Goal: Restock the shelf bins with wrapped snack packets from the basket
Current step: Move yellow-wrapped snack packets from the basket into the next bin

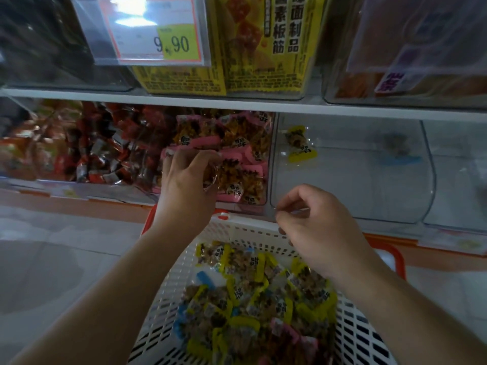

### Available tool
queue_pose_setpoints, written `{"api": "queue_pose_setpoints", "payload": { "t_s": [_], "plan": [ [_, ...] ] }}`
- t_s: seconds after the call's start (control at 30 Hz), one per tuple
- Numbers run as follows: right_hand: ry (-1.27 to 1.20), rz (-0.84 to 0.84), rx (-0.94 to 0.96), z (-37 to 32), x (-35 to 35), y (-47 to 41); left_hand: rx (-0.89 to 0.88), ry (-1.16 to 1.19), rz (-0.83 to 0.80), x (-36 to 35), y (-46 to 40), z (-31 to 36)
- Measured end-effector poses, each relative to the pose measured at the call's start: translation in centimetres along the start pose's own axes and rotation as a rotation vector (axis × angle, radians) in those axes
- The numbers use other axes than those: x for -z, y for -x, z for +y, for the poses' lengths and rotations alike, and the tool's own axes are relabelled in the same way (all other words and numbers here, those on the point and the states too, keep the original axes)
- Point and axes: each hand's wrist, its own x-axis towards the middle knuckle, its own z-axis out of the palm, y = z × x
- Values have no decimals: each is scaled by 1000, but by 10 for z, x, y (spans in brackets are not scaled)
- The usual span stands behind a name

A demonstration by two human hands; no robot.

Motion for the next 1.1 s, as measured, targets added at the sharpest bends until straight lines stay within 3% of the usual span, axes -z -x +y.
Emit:
{"api": "queue_pose_setpoints", "payload": {
  "t_s": [0.23,0.37,0.47,0.57,0.73,0.87,1.0,1.03,1.1],
  "plan": [
    [211,-63,27,-5,-6,1,186,99,-30,43,42,-3],
    [509,-341,-23,21,-42,9,360,-9,-145,55,95,-30],
    [801,-621,-72,57,-77,22,563,-104,-370,57,124,-51],
    [1049,-797,-62,102,-103,39,721,-24,-518,58,136,-58],
    [1316,-758,42,139,-121,61,698,60,-508,61,140,-61],
    [1206,-786,47,129,-125,60,735,-15,-481,62,142,-64],
    [738,-657,-19,87,-109,45,498,60,-164,75,133,-45],
    [636,-612,-3,72,-103,41,457,129,-145,76,130,-39],
    [479,-552,24,43,-91,33,421,292,-264,73,126,-33]
  ]
}}
